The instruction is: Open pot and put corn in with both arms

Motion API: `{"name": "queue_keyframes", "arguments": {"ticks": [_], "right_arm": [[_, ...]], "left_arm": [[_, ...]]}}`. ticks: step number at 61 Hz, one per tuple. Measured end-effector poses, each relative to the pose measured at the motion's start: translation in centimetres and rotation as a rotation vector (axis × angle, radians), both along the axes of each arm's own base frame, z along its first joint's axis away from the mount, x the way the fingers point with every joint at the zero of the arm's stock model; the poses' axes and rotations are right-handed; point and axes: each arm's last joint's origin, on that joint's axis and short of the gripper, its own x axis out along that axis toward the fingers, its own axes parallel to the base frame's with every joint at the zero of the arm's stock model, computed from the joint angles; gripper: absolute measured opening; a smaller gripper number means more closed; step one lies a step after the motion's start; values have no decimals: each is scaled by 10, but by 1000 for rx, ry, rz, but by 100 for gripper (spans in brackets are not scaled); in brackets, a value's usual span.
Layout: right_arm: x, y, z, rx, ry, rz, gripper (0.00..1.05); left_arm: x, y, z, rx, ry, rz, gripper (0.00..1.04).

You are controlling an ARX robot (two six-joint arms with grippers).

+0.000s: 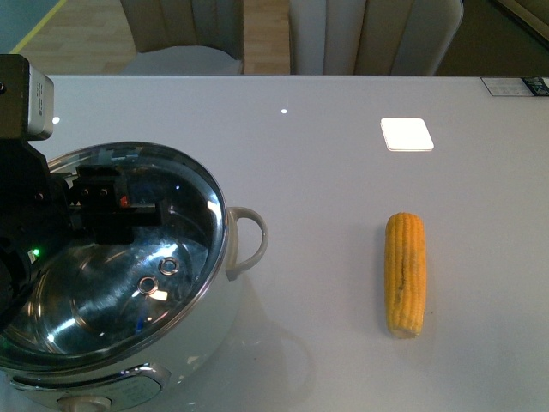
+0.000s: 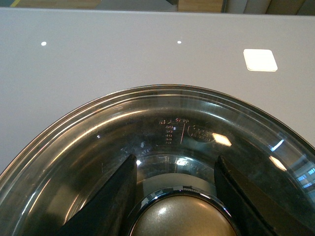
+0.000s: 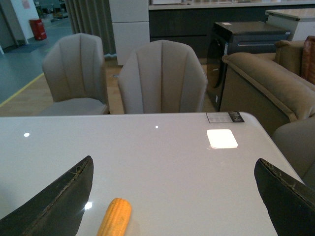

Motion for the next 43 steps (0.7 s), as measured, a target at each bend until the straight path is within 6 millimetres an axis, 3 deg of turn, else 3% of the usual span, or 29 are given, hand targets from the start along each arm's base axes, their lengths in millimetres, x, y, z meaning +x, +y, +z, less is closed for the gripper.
{"name": "queue_keyframes", "arguments": {"ticks": [25,43], "right_arm": [[0,0,0,0,0,0,96],[0,0,0,0,0,0,96]], "left_arm": [[0,1,6,5,8,-2,42],[0,4,25,2,-7,0,42]]}}
